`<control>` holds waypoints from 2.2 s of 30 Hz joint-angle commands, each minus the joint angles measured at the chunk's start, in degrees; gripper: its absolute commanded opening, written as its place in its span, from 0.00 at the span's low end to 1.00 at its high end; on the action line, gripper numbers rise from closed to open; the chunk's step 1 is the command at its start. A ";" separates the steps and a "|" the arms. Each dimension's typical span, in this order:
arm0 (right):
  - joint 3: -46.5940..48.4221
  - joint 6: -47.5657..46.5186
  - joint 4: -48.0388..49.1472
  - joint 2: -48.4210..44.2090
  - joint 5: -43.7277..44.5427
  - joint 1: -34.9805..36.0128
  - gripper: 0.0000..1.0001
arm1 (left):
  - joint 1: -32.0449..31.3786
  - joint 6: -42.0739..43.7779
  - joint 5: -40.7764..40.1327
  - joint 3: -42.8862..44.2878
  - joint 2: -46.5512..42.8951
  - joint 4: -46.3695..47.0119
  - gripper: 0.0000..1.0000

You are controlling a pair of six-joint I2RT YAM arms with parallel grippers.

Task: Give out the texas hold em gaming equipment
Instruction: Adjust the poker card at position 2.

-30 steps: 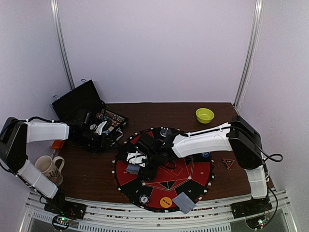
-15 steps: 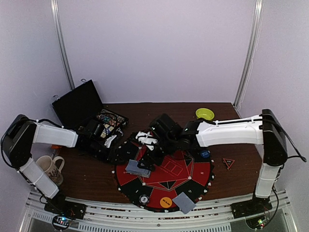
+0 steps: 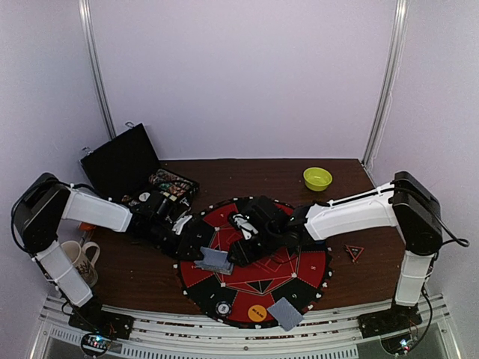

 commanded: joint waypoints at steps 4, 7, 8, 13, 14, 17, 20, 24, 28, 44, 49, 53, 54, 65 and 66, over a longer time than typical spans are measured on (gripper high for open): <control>-1.44 3.30 2.40 1.00 -0.64 0.46 0.58 | -2.47 -0.29 0.30 2.39 2.47 2.01 0.30; -2.35 3.72 3.63 0.95 -1.57 0.41 0.58 | -3.43 -0.30 0.13 2.90 2.97 2.03 0.30; -2.43 3.82 4.05 1.02 -1.89 0.45 0.58 | -3.67 -0.25 -0.03 3.12 3.15 1.99 0.30; -2.27 3.86 5.08 1.27 -1.32 0.47 0.58 | -4.72 -0.25 -0.49 4.03 3.87 1.68 0.31; -2.08 3.88 5.09 1.47 -1.00 0.41 0.58 | -4.95 -0.32 -0.53 4.20 3.94 1.68 0.31; -1.10 3.94 4.60 2.66 0.91 0.46 0.57 | -5.15 -0.17 -0.87 4.42 4.43 1.61 0.31; -0.71 4.40 4.36 3.97 2.39 0.47 0.52 | -5.16 0.21 -2.50 4.66 5.01 0.40 0.31; 1.27 2.35 -0.67 6.41 7.15 2.09 0.45 | -5.22 0.74 -1.75 4.91 4.56 0.10 0.35; 1.86 2.00 0.42 7.71 4.53 3.40 0.34 | -5.64 1.06 -1.19 5.01 3.87 1.20 0.36; 0.50 -8.59 -0.31 0.18 6.66 3.43 0.60 | -6.60 2.56 -2.60 5.40 6.40 1.57 0.37; -0.71 -18.98 -0.30 -2.07 0.88 3.06 0.88 | -6.64 2.86 -2.50 6.04 5.97 0.62 0.37; 0.45 -24.82 -1.59 -0.20 -1.02 3.11 1.00 | -6.64 3.09 -2.50 5.83 5.47 0.66 0.38; 1.07 -25.80 -1.73 0.57 -1.25 3.18 1.00 | -6.66 3.09 -2.32 5.86 5.44 0.71 0.38; 3.93 -28.52 0.49 6.66 3.94 4.42 1.00 | -6.52 3.00 -1.42 6.17 5.96 1.33 0.38; 3.55 -28.31 1.08 6.92 4.65 4.51 1.00 | -6.49 2.96 -1.43 6.19 5.92 1.33 0.38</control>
